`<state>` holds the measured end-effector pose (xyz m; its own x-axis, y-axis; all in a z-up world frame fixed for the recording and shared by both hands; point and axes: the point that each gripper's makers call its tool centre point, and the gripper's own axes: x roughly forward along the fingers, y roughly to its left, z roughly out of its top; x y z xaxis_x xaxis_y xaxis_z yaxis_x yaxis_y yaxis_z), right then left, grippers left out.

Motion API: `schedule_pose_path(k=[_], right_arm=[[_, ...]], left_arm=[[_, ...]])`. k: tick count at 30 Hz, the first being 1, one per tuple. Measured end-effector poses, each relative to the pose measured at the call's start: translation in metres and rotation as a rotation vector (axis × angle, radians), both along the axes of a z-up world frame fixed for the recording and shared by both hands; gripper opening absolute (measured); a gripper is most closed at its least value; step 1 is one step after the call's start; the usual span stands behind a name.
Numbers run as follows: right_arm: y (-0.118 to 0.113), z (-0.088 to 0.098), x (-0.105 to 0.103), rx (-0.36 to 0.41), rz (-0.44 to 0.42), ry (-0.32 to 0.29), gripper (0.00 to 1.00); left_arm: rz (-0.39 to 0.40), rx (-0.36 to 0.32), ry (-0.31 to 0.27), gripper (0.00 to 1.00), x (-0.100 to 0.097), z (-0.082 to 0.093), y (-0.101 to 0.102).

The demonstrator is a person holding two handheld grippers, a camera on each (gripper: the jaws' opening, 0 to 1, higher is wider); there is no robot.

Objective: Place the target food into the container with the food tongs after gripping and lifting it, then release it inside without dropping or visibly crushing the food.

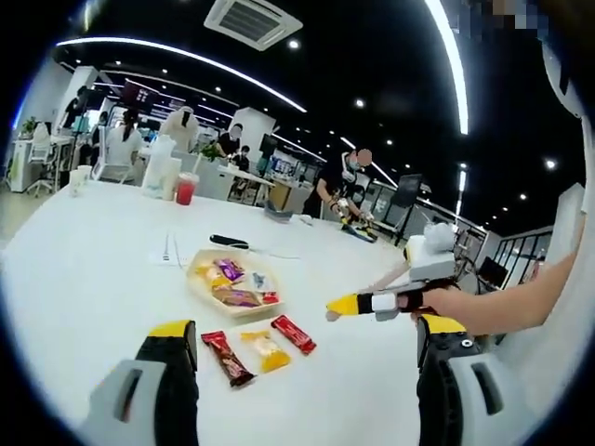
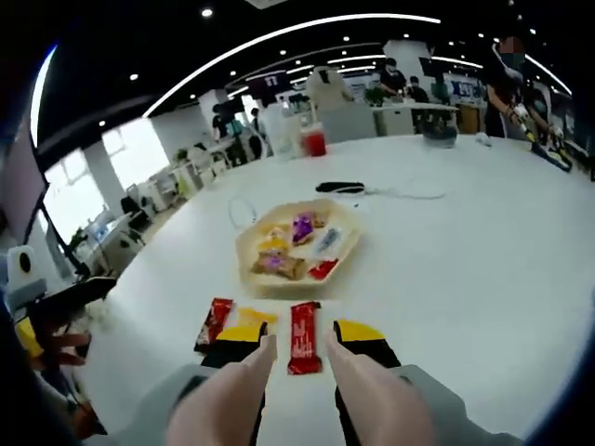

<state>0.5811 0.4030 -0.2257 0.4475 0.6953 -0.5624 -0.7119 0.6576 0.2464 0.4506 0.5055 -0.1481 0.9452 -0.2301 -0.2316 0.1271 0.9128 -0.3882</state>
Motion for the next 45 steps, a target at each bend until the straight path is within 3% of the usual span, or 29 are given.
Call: schedule_pose_path(k=[17, 28, 45], right_arm=[[0.000, -0.016, -0.003, -0.023, 0.025, -0.010, 0.27], [0.000, -0.030, -0.004, -0.085, 0.069, -0.042, 0.28], [0.013, -0.046, -0.010, -0.094, 0.078, -0.021, 0.28]], left_arm=[[-0.016, -0.008, -0.022, 0.99, -0.001, 0.000, -0.005], [-0.045, -0.003, -0.007, 0.99, -0.002, -0.012, -0.013], [-0.066, -0.019, 0.025, 0.99, -0.001, -0.022, -0.015]])
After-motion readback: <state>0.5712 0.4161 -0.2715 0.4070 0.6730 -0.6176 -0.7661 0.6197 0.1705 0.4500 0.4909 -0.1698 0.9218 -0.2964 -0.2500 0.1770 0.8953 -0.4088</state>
